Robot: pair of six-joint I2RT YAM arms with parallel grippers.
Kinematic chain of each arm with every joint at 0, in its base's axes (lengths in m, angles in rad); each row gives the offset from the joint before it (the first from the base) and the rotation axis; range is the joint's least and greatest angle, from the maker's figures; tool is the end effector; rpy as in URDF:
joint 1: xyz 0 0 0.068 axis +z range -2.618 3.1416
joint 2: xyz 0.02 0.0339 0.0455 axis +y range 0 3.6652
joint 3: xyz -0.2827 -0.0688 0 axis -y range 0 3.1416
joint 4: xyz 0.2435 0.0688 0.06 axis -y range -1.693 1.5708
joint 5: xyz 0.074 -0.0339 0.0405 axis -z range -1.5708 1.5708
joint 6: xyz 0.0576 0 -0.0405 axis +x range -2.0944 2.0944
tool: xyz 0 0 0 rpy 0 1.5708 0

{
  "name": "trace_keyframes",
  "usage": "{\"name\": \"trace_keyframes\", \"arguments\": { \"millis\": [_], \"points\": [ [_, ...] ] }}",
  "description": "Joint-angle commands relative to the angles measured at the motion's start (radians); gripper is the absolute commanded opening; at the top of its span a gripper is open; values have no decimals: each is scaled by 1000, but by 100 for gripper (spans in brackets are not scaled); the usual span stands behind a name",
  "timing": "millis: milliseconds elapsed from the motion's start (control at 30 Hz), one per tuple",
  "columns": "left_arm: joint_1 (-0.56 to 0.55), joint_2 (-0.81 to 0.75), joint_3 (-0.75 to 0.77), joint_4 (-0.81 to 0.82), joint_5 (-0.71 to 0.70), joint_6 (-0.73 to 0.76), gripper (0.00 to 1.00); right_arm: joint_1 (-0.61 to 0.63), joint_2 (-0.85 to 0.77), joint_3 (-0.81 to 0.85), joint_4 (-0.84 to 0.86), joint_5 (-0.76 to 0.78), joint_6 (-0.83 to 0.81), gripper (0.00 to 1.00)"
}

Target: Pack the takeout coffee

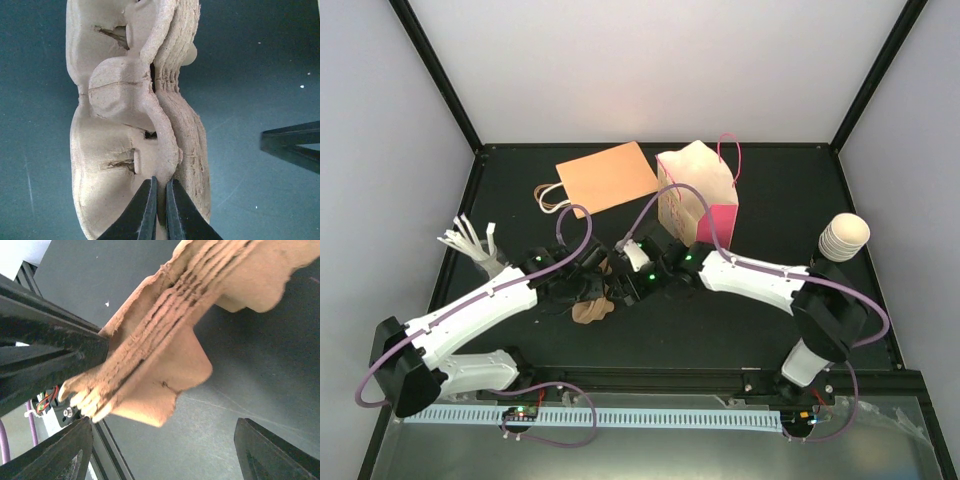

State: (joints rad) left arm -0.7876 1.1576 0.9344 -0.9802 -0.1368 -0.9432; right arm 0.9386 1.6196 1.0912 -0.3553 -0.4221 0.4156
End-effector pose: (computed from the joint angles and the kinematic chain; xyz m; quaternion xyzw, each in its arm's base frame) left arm 0.1497 -0.1392 0.2547 -0.0887 0.9769 -0.0952 0.1693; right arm 0.1905 0.3000 0.2271 -0.3062 0.8711 0.3601 0.1331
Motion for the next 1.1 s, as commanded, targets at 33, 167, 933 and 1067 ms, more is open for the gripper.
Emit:
{"name": "trace_keyframes", "arguments": {
  "millis": [33,167,933,1067],
  "points": [
    [8,-15,3,61,42,19,7,26,61,56,44,-39,40,80],
    [8,-10,-4,75,56,22,7,32,82,67,57,-48,52,80],
    [10,-32,129,-94,-42,48,7,31,-4,31,-48,169,33,78],
    [10,-76,192,-162,-88,57,8,31,-36,37,-83,236,5,78]
  ]
}}
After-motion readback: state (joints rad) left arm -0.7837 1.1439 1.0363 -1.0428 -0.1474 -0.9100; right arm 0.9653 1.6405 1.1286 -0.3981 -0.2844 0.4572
